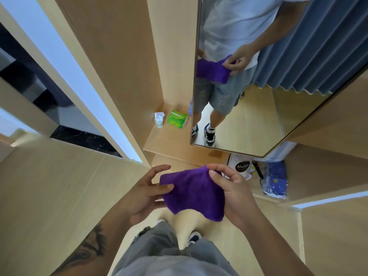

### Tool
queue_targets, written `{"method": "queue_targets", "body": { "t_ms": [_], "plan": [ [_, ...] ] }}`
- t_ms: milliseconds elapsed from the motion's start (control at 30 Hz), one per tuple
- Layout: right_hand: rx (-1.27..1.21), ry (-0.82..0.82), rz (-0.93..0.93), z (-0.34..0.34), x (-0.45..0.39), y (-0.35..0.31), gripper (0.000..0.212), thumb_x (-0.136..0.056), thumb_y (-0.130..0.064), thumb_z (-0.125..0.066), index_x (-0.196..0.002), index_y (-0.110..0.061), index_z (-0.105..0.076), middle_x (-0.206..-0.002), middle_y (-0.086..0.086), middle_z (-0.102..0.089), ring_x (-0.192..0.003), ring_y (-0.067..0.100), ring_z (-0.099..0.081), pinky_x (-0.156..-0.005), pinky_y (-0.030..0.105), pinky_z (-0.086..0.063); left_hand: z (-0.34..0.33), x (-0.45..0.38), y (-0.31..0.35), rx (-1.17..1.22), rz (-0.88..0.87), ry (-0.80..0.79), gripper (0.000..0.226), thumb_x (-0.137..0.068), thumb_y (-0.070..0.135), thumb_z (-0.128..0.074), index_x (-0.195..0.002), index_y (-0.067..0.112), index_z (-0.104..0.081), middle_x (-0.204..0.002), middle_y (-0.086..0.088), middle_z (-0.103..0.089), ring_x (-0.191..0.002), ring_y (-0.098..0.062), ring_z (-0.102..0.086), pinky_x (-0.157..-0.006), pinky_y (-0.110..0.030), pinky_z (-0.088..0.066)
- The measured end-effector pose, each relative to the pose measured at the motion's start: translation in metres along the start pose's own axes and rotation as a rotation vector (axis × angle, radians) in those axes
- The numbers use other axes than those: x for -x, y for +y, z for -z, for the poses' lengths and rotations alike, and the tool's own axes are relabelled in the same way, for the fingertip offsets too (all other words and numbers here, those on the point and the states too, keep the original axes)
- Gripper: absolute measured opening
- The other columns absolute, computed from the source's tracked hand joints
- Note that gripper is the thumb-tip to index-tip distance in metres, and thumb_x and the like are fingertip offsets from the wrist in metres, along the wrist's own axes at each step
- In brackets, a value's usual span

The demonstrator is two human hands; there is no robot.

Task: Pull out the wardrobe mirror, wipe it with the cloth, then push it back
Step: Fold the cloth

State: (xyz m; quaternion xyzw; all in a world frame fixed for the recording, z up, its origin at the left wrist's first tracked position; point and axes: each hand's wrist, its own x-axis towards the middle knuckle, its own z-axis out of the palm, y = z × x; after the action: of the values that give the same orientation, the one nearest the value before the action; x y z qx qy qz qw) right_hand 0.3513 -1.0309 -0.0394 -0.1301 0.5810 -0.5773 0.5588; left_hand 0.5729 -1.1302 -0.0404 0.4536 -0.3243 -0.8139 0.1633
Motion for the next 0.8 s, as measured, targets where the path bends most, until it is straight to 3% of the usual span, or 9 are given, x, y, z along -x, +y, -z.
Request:
{"method": "queue_targets", "body": {
  "t_ms": [100,200,300,367,433,533,667,800],
  "plan": [
    [0.125,-0.028,0.022,-0.003,-0.004,0.001,0.027,-0.083,-0.038,-0.083,-0.106,-0.023,-0.082,-0.122,0.009,-0.075,-0.116,0.028,-0.07,-0.104,0.049,-0.056,0.01,0.001,0.006,-0.044,-0.089,0.045,0.061,-0.076,0.0,-0.088,-0.129,0.022,-0.069,-0.118,-0.021,-0.076,-0.097,-0.034,-0.073,-0.081,-0.044,-0.061],
    [0.493,-0.073,0.134,-0.01,-0.01,-0.002,0.039,-0.073,-0.049,-0.088,-0.11,-0.043,-0.077,-0.125,-0.008,-0.07,-0.117,0.012,-0.066,-0.099,0.034,-0.055,0.019,-0.001,0.021,-0.175,-0.132,0.085,0.041,-0.087,-0.002,-0.078,-0.121,0.02,-0.074,-0.116,-0.021,-0.077,-0.097,-0.033,-0.074,-0.085,-0.044,-0.06],
    [0.95,-0.174,0.181,-0.019,-0.023,0.0,0.061,-0.073,-0.047,-0.088,-0.124,-0.059,-0.056,-0.129,-0.022,-0.045,-0.121,-0.002,-0.048,-0.098,0.018,-0.044,0.027,-0.006,0.037,-0.259,-0.178,0.115,0.027,-0.093,-0.008,-0.07,-0.115,0.008,-0.073,-0.111,-0.024,-0.077,-0.088,-0.028,-0.074,-0.07,-0.034,-0.063],
    [1.199,-0.188,0.248,-0.03,-0.034,0.004,0.073,-0.079,-0.045,-0.085,-0.138,-0.057,-0.044,-0.128,-0.02,-0.035,-0.127,0.004,-0.036,-0.105,0.022,-0.04,0.036,-0.013,0.05,-0.295,-0.189,0.136,0.022,-0.095,-0.009,-0.068,-0.111,0.004,-0.074,-0.112,-0.027,-0.074,-0.086,-0.026,-0.072,-0.068,-0.029,-0.061],
    [1.396,-0.147,0.344,-0.043,-0.045,0.008,0.069,-0.086,-0.039,-0.08,-0.145,-0.046,-0.045,-0.129,-0.012,-0.035,-0.131,0.014,-0.033,-0.112,0.03,-0.038,0.048,-0.021,0.062,-0.34,-0.186,0.095,0.022,-0.095,-0.01,-0.068,-0.114,0.0,-0.072,-0.113,-0.025,-0.075,-0.091,-0.026,-0.071,-0.073,-0.028,-0.06],
    [1.412,-0.078,0.345,-0.063,-0.066,0.011,0.052,-0.088,-0.025,-0.077,-0.136,-0.036,-0.06,-0.124,-0.006,-0.046,-0.126,0.021,-0.043,-0.109,0.034,-0.041,0.071,-0.033,0.077,-0.465,-0.142,-0.025,0.034,-0.085,-0.011,-0.08,-0.116,0.0,-0.072,-0.106,-0.011,-0.08,-0.09,-0.019,-0.073,-0.076,-0.026,-0.06],
    [1.315,-0.022,0.254,-0.094,-0.093,0.022,0.043,-0.086,-0.021,-0.075,-0.125,-0.038,-0.067,-0.115,-0.012,-0.048,-0.116,0.017,-0.051,-0.1,0.035,-0.049,0.102,-0.057,0.083,-0.821,-0.116,0.003,0.045,-0.07,-0.008,-0.091,-0.102,0.016,-0.07,-0.101,0.002,-0.078,-0.077,-0.005,-0.07,-0.071,-0.024,-0.058],
    [1.276,-0.024,0.138,-0.124,-0.126,0.038,0.036,-0.085,-0.03,-0.073,-0.118,-0.043,-0.063,-0.106,-0.015,-0.06,-0.099,0.01,-0.061,-0.086,0.029,-0.054,0.141,-0.094,0.09,-0.984,-0.182,0.093,0.032,-0.079,-0.003,-0.079,-0.087,0.025,-0.065,-0.087,-0.004,-0.073,-0.079,-0.02,-0.067,-0.07,-0.034,-0.054]
  ]
}}
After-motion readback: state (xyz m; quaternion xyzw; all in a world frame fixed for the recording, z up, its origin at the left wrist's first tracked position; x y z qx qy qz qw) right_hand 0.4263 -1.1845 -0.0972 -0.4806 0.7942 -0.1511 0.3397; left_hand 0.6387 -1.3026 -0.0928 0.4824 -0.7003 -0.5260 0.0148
